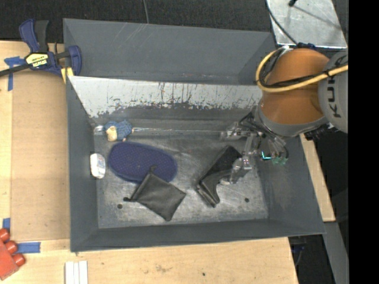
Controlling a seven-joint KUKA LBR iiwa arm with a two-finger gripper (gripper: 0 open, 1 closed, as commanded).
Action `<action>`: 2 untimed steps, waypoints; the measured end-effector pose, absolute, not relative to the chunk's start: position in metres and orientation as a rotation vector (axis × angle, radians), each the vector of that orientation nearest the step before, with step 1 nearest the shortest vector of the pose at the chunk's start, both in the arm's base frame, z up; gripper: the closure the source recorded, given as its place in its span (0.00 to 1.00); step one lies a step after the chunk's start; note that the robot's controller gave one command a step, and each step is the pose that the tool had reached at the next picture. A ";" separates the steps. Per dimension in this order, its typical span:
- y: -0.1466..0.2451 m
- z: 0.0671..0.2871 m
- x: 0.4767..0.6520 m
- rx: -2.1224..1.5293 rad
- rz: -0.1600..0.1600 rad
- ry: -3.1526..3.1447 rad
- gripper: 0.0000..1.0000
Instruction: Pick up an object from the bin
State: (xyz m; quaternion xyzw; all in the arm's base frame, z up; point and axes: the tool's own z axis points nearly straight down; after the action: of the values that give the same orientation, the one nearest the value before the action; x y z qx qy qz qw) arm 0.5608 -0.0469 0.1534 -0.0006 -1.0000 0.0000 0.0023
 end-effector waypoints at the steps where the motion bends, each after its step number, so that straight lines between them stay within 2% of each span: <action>1: -0.040 0.095 0.580 0.639 -0.001 -3.079 0.00; 2: -0.029 0.105 0.587 1.034 -0.001 -2.971 0.00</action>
Offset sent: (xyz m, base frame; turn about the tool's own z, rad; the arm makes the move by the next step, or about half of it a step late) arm 0.0208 0.0086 -0.0834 -0.4572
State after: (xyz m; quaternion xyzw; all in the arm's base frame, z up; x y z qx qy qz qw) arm 0.5869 -0.0286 0.1045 0.3286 -0.9445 -0.0004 -0.0023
